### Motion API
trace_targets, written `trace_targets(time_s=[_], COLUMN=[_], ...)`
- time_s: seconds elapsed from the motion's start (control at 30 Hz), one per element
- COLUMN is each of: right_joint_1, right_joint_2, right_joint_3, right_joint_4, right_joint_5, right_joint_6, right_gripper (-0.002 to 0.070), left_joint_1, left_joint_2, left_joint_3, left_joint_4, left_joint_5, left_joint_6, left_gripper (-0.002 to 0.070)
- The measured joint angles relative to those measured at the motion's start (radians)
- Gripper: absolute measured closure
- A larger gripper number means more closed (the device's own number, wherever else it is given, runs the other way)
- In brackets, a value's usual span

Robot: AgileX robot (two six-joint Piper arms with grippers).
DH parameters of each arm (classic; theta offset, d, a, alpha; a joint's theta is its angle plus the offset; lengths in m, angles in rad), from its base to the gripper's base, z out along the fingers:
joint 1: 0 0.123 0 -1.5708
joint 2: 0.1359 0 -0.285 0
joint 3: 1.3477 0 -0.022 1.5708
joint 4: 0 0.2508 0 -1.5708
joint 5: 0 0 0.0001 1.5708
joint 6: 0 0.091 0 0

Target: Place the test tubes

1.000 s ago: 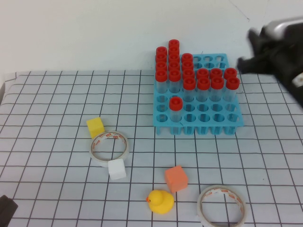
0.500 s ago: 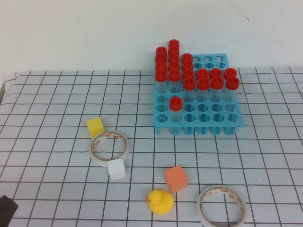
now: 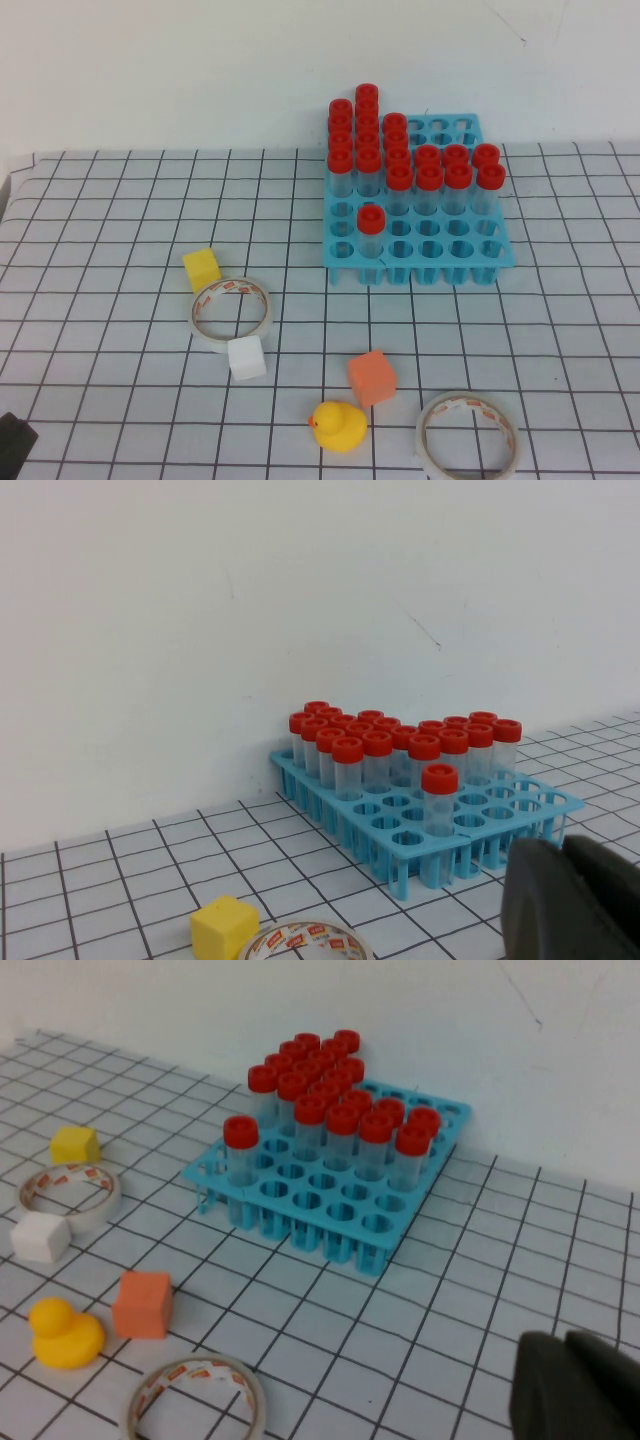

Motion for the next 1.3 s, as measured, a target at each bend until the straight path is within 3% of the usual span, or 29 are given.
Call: trace_targets(time_s=[0.57, 0.83, 0.93, 1.03, 1.3], right_joint_1=[-0.027, -0.430, -0.526, -0.531, -0.405], right_joint_2=[-0.235, -0.235, -0.235, -0.235, -0.235], right_joint_3=[0.492, 0.577, 0.607, 0.621, 0.621], right_joint_4=[-0.011, -0.011, -0.011, -0.011, -0.018], right_joint_5=[-0.382, -0.382, -0.411, -0.442, -0.418], right_joint_6=[0.029, 0.057, 0.055, 0.055, 0.063], right_gripper=[0.0678, 0.0678, 0.0678, 0.0678, 0.0678], left_joint_1=[0.000, 0.000, 0.000, 0.000, 0.000], left_joint_2=[0.000, 0.000, 0.000, 0.000, 0.000], left_joint_3=[0.000, 0.000, 0.000, 0.000, 0.000], left_joint_4=[0.000, 0.000, 0.000, 0.000, 0.000], left_joint_5=[0.000, 0.000, 0.000, 0.000, 0.000], left_joint_6=[0.000, 0.000, 0.000, 0.000, 0.000], left_gripper=[0.0676, 0.0676, 0.0676, 0.0676, 0.0676])
